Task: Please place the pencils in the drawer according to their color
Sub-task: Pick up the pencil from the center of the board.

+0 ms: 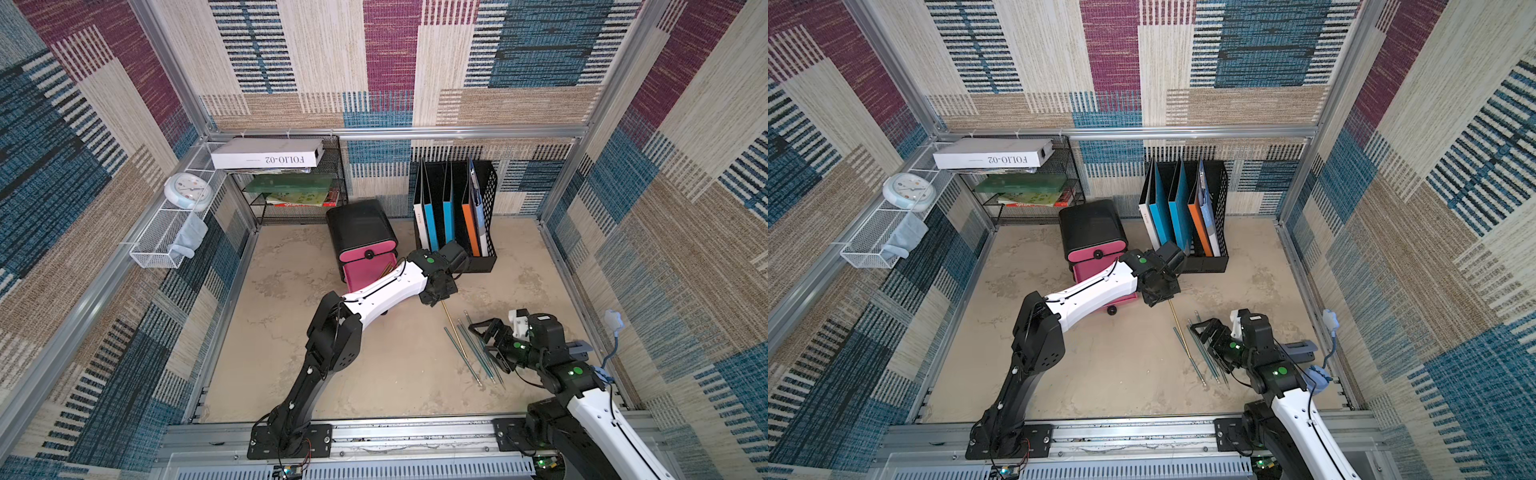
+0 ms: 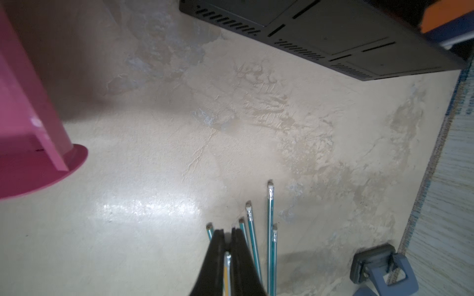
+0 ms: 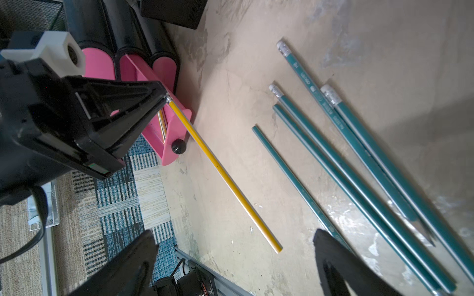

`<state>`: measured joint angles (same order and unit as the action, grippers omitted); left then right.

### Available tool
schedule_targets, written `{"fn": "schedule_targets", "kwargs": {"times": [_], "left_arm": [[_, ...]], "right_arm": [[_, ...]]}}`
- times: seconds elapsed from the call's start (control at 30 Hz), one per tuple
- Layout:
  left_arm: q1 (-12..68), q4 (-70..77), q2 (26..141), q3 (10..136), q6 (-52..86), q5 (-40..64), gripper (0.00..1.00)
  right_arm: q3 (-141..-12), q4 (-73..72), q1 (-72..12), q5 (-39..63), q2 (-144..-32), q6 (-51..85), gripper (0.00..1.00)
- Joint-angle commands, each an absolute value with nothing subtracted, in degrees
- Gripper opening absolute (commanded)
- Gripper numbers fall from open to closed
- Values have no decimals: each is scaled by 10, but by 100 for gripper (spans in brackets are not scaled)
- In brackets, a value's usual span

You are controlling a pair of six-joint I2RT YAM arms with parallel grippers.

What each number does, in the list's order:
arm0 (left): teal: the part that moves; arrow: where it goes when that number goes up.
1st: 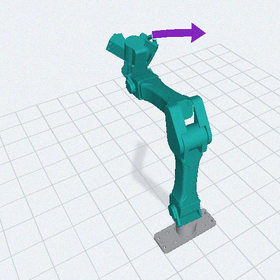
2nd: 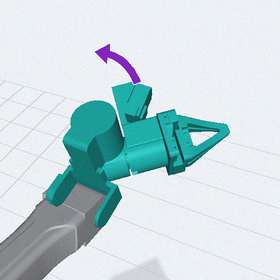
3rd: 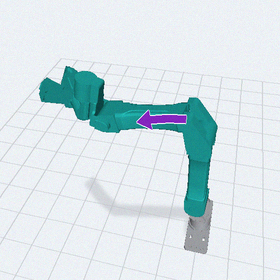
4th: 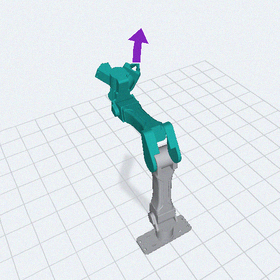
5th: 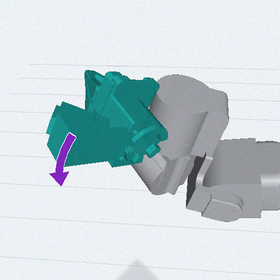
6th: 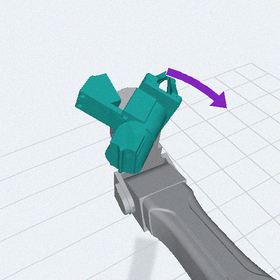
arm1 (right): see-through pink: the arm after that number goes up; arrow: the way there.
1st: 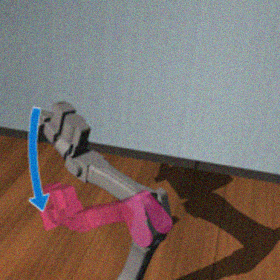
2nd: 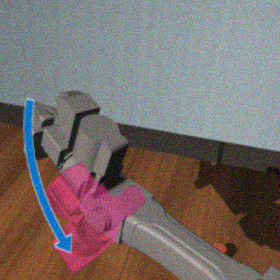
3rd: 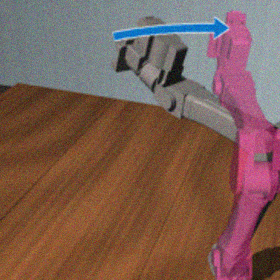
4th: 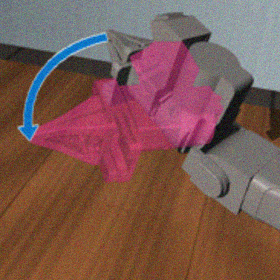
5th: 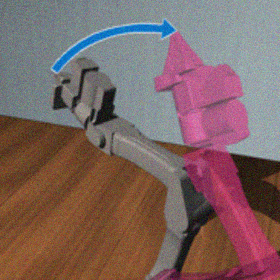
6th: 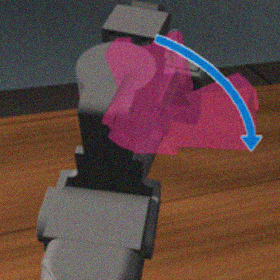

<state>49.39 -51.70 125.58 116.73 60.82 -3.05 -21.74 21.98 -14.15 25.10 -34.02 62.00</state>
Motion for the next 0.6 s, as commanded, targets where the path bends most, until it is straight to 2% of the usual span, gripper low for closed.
{"fn": "schedule_targets", "kwargs": {"times": [0.0,0.37,0.57], "left_arm": [[493,-504,1215,1131,557,-46,0],[469,-497,1088,1017,431,-106,0],[442,-498,1037,990,342,-152,0]], "right_arm": [[-221,182,-142,270,-345,628,99],[-189,72,-145,321,-372,671,99],[-186,34,-171,303,-388,688,99]]}}
